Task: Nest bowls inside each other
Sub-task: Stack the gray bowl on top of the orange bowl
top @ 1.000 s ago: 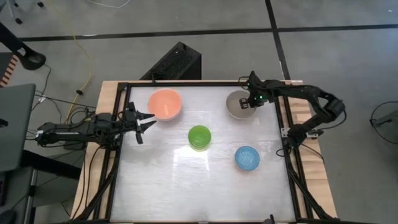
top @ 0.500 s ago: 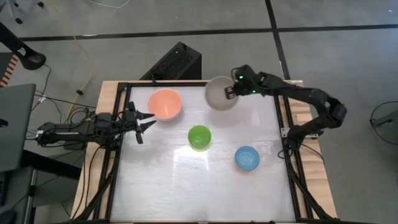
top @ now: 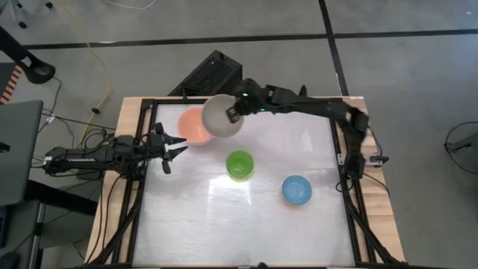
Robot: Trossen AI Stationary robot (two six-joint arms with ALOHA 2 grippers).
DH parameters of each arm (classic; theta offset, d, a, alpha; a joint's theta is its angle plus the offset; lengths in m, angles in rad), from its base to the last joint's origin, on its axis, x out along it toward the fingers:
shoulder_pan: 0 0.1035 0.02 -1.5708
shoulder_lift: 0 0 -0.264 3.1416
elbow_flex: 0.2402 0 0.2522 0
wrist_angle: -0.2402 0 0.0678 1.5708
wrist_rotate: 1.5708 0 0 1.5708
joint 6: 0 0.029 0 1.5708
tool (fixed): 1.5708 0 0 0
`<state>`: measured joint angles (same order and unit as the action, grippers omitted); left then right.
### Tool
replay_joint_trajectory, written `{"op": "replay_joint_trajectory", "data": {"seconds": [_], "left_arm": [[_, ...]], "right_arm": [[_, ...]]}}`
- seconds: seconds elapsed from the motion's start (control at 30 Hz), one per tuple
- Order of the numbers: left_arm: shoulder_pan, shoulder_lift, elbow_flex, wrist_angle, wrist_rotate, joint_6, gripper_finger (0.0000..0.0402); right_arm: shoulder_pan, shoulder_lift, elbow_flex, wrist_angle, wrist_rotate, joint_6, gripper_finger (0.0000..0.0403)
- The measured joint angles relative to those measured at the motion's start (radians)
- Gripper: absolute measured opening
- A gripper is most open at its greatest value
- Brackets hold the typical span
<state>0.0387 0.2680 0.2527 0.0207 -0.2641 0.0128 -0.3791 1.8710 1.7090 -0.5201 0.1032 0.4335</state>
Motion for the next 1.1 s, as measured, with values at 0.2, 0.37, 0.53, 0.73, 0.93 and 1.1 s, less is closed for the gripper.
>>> {"op": "replay_joint_trajectory", "data": {"seconds": [0.2,0.37,0.53,0.73,0.93,1.1], "left_arm": [[0.0,0.0,0.0,0.0,0.017,-0.006,0.0128],[0.0,0.0,0.0,-0.001,0.018,-0.006,0.0128],[0.0,0.0,0.0,-0.002,0.019,-0.006,0.0128],[0.0,0.0,0.0,-0.004,0.02,0.003,0.0128],[0.0,0.0,0.0,-0.004,0.02,0.008,0.0128],[0.0,0.0,0.0,-0.004,0.02,0.009,0.0128]], "right_arm": [[0.008,0.204,0.258,0.001,-0.074,-0.015,0.0005],[0.015,0.348,0.426,-0.013,-0.084,0.004,0.0005],[0.015,0.44,0.531,-0.057,-0.197,0.006,0.0006],[0.015,0.451,0.558,-0.086,-0.21,0.003,0.0006],[0.011,0.452,0.557,-0.135,-0.21,-0.012,0.0006],[0.011,0.452,0.557,-0.119,-0.209,-0.011,0.0006]]}}
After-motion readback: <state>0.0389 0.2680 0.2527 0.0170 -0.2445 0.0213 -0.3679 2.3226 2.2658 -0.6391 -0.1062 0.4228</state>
